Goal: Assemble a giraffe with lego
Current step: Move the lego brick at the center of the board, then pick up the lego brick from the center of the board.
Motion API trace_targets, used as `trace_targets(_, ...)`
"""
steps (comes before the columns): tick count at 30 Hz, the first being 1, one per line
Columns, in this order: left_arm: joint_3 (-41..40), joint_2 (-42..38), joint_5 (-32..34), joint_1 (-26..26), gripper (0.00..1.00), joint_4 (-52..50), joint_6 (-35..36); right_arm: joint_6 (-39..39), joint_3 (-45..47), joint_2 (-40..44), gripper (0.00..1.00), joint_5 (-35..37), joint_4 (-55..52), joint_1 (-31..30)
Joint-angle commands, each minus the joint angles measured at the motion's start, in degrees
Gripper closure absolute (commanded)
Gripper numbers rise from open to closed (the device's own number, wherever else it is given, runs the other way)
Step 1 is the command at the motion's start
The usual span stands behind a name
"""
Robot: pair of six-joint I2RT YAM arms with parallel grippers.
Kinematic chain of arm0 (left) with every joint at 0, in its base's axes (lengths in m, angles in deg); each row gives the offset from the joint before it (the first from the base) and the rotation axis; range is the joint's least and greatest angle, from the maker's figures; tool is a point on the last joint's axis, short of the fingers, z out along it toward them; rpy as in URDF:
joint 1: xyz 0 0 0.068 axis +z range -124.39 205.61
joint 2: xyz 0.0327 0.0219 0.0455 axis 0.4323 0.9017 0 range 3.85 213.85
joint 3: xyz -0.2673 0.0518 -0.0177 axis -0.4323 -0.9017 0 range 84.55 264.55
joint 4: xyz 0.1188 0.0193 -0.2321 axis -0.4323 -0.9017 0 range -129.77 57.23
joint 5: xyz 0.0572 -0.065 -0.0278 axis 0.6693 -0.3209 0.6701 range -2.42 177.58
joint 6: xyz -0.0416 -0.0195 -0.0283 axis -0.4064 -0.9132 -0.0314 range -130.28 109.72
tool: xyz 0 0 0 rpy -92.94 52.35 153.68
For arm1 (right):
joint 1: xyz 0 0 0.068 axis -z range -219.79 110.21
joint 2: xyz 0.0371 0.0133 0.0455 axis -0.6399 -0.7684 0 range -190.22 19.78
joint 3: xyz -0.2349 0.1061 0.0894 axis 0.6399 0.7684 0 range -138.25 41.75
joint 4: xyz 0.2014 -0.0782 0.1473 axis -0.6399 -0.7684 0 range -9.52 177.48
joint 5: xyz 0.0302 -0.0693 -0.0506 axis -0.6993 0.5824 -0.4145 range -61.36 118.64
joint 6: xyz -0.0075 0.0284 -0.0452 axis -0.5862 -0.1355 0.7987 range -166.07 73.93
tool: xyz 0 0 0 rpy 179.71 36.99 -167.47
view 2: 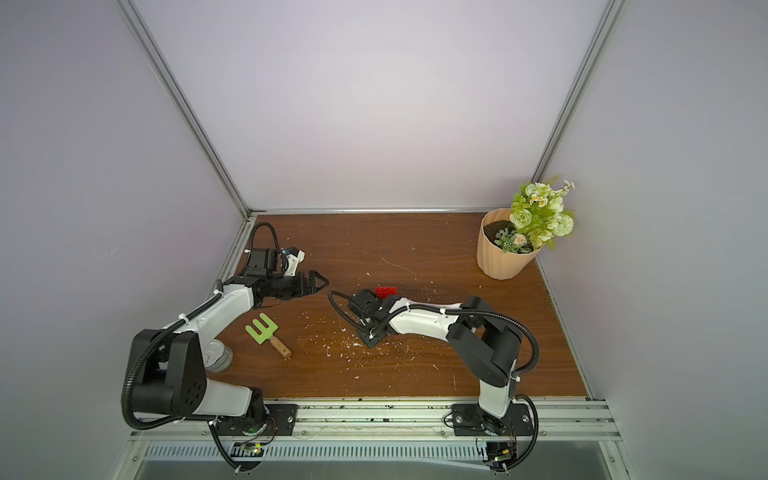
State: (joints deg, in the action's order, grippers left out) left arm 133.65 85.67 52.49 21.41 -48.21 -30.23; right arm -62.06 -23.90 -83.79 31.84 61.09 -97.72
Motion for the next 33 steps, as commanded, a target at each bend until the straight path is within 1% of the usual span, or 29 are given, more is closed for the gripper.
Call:
trace_targets(1,-0.37,-0.08,0.29,-0.91,0.00,-0.29,-0.36,-1.66,-0.42,1.63,0.66,0.75,0.23,0.46)
trace_targets(4,-0.32,-0.08,0.33,-0.97,0.00,-0.29,-0.36,-1.61,-0.93,1.42,0.63,1.03,-0.49,0.69)
trace_targets(9,-0.10,0.49,0.21,-0.98,0.00,-0.33,-0.36,-1.19,-2.37,1.26,0.54,0.98,-1.29,1.11)
trace_targets(13,-0.11,0.47,0.21,-1.06,0.00,-0.43,-0.27,-0.90,-3.21,0.82,0.49,0.67,-1.53,1.42)
trace_targets(19,-0.22,0.35,0.53,-1.15,0.00,-0.47,-0.27,-0.06,-3.35,0.81,0.49,0.72,-1.91,1.52)
trace_targets(25,-0.10,0.35,0.53,-1.21,0.00,-0.46,-0.27,1.47,-2.10,0.98,0.46,-0.24,-1.86,1.51)
trace_targets(33,-0.14,0.44,0.59,-1.20,0.00,-0.51,-0.14,2.55,-1.35,0.64,0.49,-1.68,-1.29,1.51)
